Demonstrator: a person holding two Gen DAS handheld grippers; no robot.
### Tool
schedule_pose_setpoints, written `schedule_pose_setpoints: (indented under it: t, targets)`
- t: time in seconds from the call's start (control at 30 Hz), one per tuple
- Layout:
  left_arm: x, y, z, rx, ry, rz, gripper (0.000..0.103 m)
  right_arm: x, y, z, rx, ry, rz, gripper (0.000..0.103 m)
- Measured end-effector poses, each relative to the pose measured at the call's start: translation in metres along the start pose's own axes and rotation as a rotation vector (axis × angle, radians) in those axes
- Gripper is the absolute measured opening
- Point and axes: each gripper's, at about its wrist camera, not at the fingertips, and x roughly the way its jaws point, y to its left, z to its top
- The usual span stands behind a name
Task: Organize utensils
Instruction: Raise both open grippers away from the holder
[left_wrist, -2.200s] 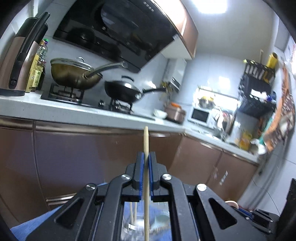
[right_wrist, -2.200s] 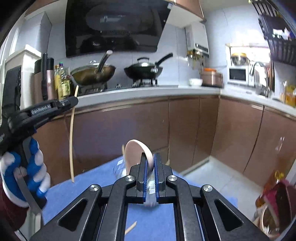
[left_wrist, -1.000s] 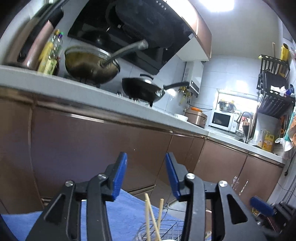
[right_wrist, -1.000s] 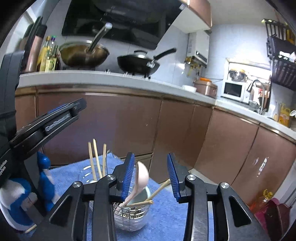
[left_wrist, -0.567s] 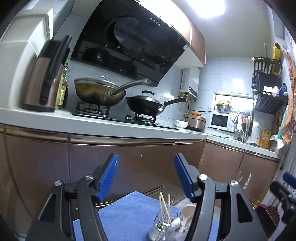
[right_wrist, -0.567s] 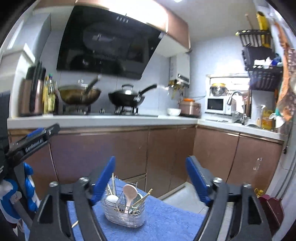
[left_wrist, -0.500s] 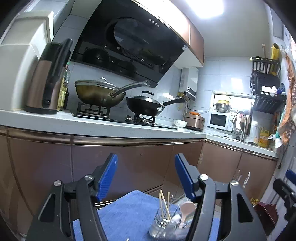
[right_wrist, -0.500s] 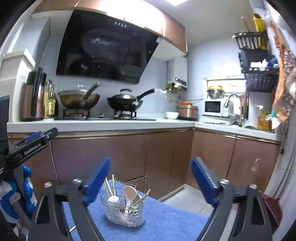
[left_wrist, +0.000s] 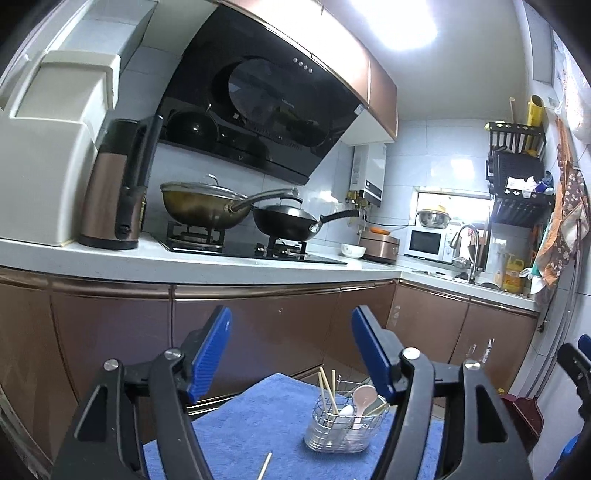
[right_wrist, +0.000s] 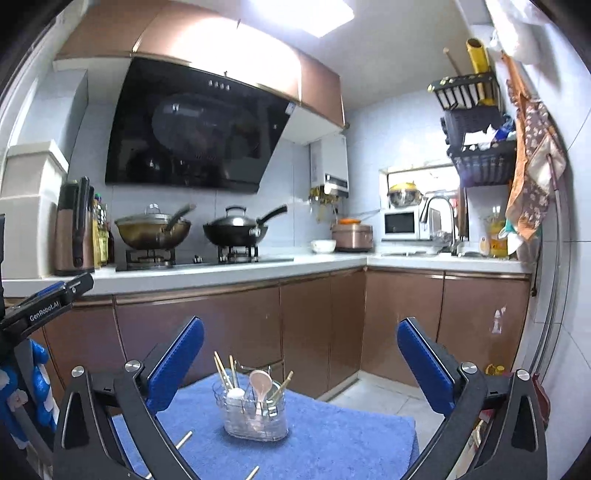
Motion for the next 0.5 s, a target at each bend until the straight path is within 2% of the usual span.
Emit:
schedule_pose_setpoints:
  t: [0.23, 0.5]
  targets:
    - [-0.022, 0.011, 0.003, 0.002, -0.015, 0.003, 0.066, -0.026, 0.004, 0.001, 0.020, -0.043, 0.025, 0.103]
    - [-0.041, 0.021, 0.002, -0.010, -0.011, -0.015, 0.066, -0.045, 0.003, -0.004, 0.045, -0.107, 0.010, 0.103]
